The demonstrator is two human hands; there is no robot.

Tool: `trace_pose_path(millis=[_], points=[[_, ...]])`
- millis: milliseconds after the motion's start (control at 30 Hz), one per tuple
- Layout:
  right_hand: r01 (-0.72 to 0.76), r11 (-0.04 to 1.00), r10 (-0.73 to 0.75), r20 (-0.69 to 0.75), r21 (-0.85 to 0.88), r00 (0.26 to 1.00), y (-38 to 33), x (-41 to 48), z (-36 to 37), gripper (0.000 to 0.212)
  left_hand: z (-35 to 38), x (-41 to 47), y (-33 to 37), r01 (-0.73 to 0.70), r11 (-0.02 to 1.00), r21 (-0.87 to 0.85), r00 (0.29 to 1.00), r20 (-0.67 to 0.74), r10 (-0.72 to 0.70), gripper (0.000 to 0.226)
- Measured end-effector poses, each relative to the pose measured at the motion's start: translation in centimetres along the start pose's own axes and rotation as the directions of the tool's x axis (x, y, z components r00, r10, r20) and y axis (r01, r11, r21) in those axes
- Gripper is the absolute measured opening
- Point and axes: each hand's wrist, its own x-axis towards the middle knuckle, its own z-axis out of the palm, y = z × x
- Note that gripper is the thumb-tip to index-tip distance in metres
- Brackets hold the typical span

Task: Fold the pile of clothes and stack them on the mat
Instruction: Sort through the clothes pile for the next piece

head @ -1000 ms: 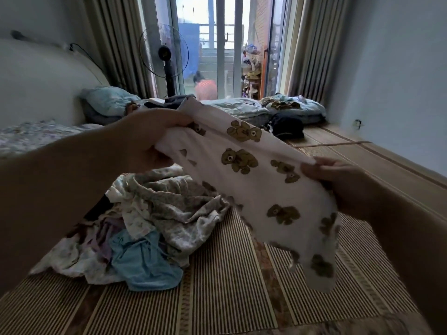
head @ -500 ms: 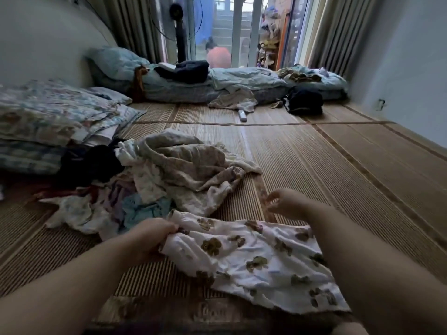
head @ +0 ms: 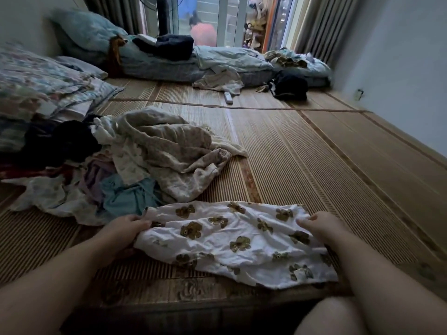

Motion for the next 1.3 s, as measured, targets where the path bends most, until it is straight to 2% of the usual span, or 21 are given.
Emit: trace_pose_path(millis=[100,233,367,500,600,767,900,1000,1100,1133,1200,1300], points=[[-0.073,0.996,0.069,-0.065,-0.047,0.995,-0.9,-0.2,1.1,0.052,-0.1,-0.1,0.0,0.009,1.000,0.004,1.000,0.002,-0.009,0.017],[0.002,0.999,0.000,-0.045,0.052,0.999,-1.6,-0.9,0.7,0.032,-0.3,-0.1,0.0,0.017,1.000,0.000,1.000,-0.002,-0.017,0.018],[0.138,0.962,-0.106,-0.143,0.235,0.984,-1.5,-1.8,-1.0,0.023,-0.4,0.1,-0.1,0.013,1.000,-0.007,1.000,0.002,-0.013,0.018],[0.221,0.940,-0.188,-0.145,0.260,0.971,-0.6,-2.7,-1.8,0.018,0.0,0.2,-0.2,-0.007,1.000,-0.016,1.000,-0.009,0.006,0.020],[0.193,0.940,-0.158,-0.143,0.282,0.977,-0.2,-2.4,-1.3,0.015,0.0,0.0,-0.3,-0.013,1.000,-0.005,1.000,-0.012,0.013,0.020],[0.217,0.942,-0.124,-0.336,0.254,0.934,-0.3,-2.4,-0.8,0.029,-0.3,-0.3,-0.3,-0.016,1.000,-0.005,1.000,-0.015,0.016,0.019],[0.271,0.900,-0.100,-0.443,0.341,0.891,-0.3,-3.1,-1.6,0.024,-0.2,-0.5,-0.2,-0.013,1.000,-0.017,1.000,-0.001,0.013,0.018],[0.249,0.871,-0.085,-0.368,0.424,0.926,0.8,-3.6,-2.4,0.016,-0.2,-0.7,-0.1,-0.012,0.999,-0.031,1.000,-0.003,0.012,0.019],[0.056,0.855,0.017,-0.136,0.516,0.991,2.3,-4.4,-2.8,0.011,-0.2,-0.9,-0.1,-0.019,0.999,-0.030,1.000,-0.005,0.019,0.017],[-0.014,0.865,0.054,-0.065,0.502,0.996,2.8,-4.5,-2.6,0.012,-0.2,-1.0,0.0,-0.018,0.999,-0.029,1.000,-0.003,0.018,0.015],[-0.084,0.927,0.085,0.012,0.365,0.996,3.6,-4.5,-1.7,0.014,-0.2,-1.1,0.1,-0.011,0.999,-0.030,1.000,-0.001,0.011,0.013],[-0.074,0.958,0.065,0.043,0.278,0.997,3.9,-4.8,0.1,0.024,-0.4,-0.9,0.0,0.001,0.999,-0.032,1.000,-0.004,-0.001,0.019]])
